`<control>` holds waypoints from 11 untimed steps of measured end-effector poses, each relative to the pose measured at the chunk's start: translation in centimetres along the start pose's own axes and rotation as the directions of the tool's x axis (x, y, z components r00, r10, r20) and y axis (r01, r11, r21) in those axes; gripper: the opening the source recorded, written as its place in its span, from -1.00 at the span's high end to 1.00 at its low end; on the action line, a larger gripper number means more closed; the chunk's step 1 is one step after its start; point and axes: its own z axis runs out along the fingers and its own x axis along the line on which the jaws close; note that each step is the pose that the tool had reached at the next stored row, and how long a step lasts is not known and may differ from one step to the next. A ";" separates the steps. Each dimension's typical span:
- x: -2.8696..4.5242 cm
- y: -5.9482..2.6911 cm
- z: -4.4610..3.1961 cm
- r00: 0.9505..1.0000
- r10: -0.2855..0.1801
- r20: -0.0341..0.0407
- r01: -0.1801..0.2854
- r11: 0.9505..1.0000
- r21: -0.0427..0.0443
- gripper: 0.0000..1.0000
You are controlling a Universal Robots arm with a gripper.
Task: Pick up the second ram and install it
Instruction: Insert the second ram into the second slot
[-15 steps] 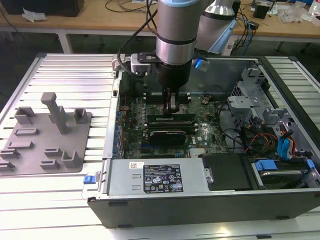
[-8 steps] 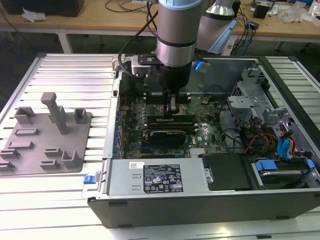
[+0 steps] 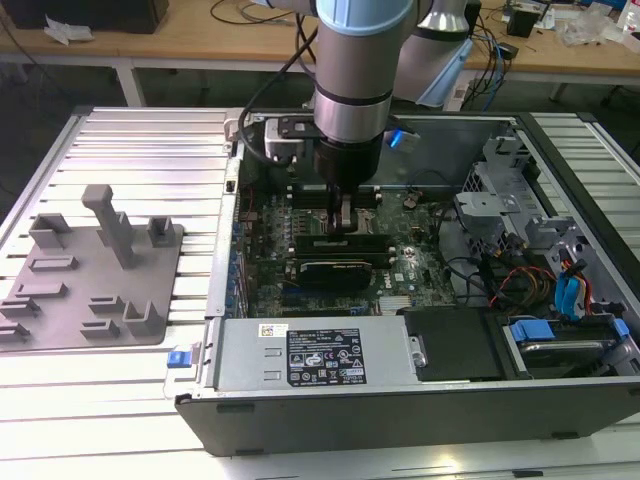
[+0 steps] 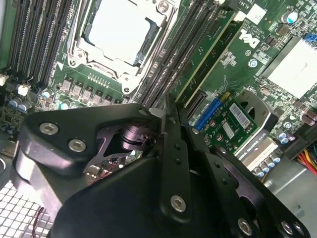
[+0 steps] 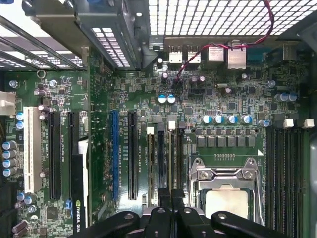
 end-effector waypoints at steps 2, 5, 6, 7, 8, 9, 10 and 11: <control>-0.01 -0.15 0.08 1.000 0.000 0.000 0.000 1.000 0.000 0.82; -0.01 -0.19 0.28 1.000 0.000 0.000 0.000 1.000 0.000 0.82; 0.00 -0.19 0.30 1.000 0.000 0.000 0.000 1.000 0.000 0.82; -0.01 -0.20 0.38 1.000 0.000 0.000 0.000 1.000 0.000 0.82; -0.04 -0.20 0.46 1.000 0.000 0.000 0.000 1.000 0.000 0.82; -0.09 -0.20 0.54 1.000 0.000 0.001 0.000 1.000 0.000 0.82; -0.09 -0.19 0.57 1.000 0.000 0.000 0.000 1.000 0.000 0.82; -0.10 -0.19 0.59 1.000 0.000 0.001 0.000 1.000 0.000 0.82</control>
